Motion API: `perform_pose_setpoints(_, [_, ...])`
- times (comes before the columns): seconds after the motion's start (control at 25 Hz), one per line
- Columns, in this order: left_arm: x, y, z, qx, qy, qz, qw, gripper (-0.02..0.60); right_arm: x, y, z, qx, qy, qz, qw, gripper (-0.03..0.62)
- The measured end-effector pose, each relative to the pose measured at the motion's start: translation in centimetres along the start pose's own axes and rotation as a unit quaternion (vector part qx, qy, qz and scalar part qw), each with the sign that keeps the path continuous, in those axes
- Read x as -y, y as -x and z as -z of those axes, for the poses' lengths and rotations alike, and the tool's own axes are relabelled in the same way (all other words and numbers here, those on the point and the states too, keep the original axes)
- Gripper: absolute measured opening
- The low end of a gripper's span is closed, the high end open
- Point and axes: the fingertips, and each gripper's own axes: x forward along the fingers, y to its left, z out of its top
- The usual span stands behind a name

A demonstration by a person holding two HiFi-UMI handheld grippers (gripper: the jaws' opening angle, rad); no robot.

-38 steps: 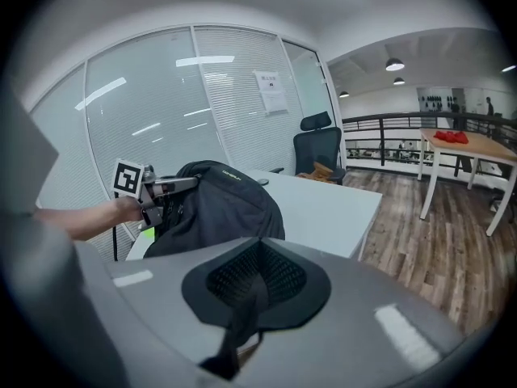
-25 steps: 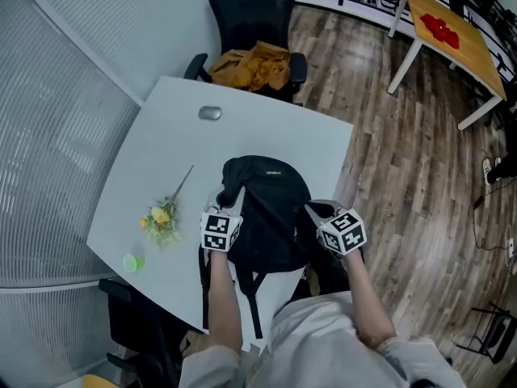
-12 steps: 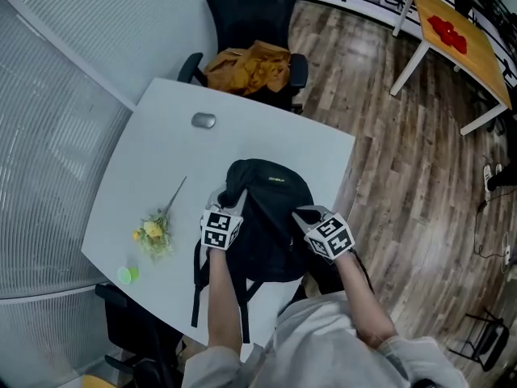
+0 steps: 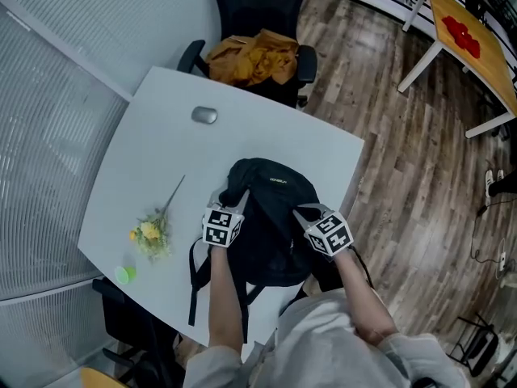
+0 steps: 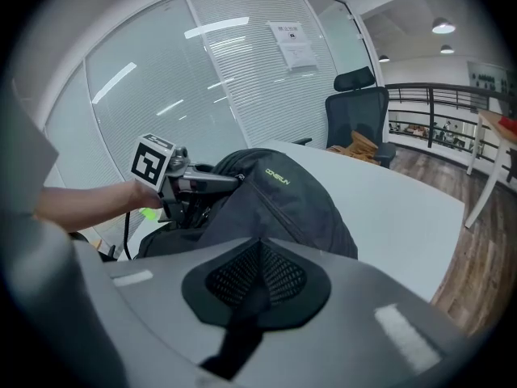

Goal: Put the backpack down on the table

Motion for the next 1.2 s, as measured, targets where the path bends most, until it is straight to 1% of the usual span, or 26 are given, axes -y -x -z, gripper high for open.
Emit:
perform_pose_setpoints(0.2, [-0.6,-0.9,1.0,-0.009,0.024,0.005,0.9997,0.152,0.6,-1.7,0.3,-0.023,0.009,0.003,1.000,0.000])
perform_pose_setpoints(0.64, [-2.5,-2.9,3.1,-0.038,0.060,0.003,0.9975,0.186,2.2,-5.0,1.4,-0.055,-0.011,0.010,0.998,0.000])
perform_pose_setpoints(0.96, [-3.6,-4.4,4.7,-0.066,0.075,-0.005,0.9950,0.206,3.2,-7.3,2.6,-0.064,-0.018,0.020,0.998,0.000])
perform_pose_setpoints(1.2, [-3.7,-4.7,4.9,-0.082,0.066,-0.025,0.9941,0.215,3.2,-7.6,2.8,-0.079,-0.024,0.019,0.996,0.000])
